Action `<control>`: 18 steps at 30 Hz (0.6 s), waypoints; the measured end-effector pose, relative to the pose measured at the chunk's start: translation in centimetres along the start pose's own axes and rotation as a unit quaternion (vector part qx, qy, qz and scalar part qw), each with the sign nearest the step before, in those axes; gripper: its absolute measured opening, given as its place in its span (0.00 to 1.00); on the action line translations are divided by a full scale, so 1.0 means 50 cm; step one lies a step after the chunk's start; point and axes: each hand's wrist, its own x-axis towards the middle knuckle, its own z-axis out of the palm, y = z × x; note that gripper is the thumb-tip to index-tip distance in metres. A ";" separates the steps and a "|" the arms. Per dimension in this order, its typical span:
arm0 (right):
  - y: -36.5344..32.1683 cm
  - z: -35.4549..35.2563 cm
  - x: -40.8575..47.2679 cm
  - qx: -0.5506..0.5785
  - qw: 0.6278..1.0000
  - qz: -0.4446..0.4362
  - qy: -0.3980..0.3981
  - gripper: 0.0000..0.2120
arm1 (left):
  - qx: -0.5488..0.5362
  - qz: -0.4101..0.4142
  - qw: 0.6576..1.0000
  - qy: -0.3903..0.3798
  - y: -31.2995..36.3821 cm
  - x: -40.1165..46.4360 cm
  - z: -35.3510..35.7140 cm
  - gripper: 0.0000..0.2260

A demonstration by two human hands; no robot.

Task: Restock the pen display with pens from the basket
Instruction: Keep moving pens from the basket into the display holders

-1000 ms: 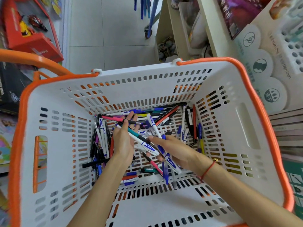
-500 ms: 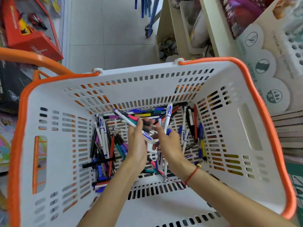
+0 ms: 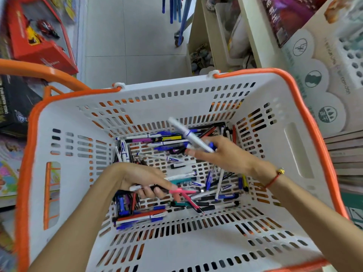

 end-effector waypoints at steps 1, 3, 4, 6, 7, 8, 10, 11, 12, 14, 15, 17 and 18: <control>-0.005 0.002 0.005 -0.032 0.998 0.024 -0.057 0.18 | 0.028 -0.007 0.999 -0.023 0.011 -0.001 0.001 0.13; -0.003 0.009 0.016 -0.094 0.978 0.080 -0.170 0.16 | 0.045 -0.016 0.998 -0.034 0.024 0.000 -0.001 0.12; 0.003 0.011 0.018 -0.100 0.968 0.100 -0.209 0.17 | 0.045 -0.019 0.998 -0.033 0.028 0.001 -0.002 0.12; 0.016 0.013 0.016 -0.060 0.956 0.124 -0.260 0.20 | 0.046 -0.029 0.998 -0.032 0.029 0.003 -0.005 0.12; 0.019 0.014 0.013 -0.034 0.951 0.129 -0.279 0.20 | 0.044 -0.034 0.998 -0.032 0.028 0.004 -0.006 0.12; 0.021 0.016 0.009 -0.013 0.945 0.136 -0.297 0.20 | 0.043 -0.038 0.998 -0.031 0.025 0.006 -0.008 0.14; 0.023 0.025 0.004 -0.004 0.936 0.145 -0.320 0.19 | 0.038 -0.044 0.998 -0.031 0.020 0.010 -0.009 0.17; 0.024 0.032 0.003 -0.005 0.936 0.144 -0.321 0.18 | 0.028 -0.045 0.998 -0.030 0.018 0.014 -0.010 0.18; 0.025 0.039 0.002 -0.002 0.938 0.141 -0.316 0.17 | 0.012 -0.046 0.999 -0.027 0.015 0.017 -0.011 0.20; 0.027 0.048 0.004 0.012 0.945 0.131 -0.298 0.14 | -0.029 -0.040 0.999 -0.015 0.011 0.018 -0.013 0.20; 0.030 0.050 0.006 0.014 0.950 0.126 -0.285 0.14 | -0.044 -0.034 0.998 -0.002 0.010 0.016 -0.015 0.20; 0.034 0.050 0.009 0.012 0.958 0.123 -0.257 0.17 | -0.049 -0.022 0.998 0.037 0.015 0.005 -0.019 0.17; 0.035 0.050 0.011 0.017 0.962 0.120 -0.246 0.17 | -0.052 -0.016 0.997 0.063 0.017 -0.003 -0.021 0.15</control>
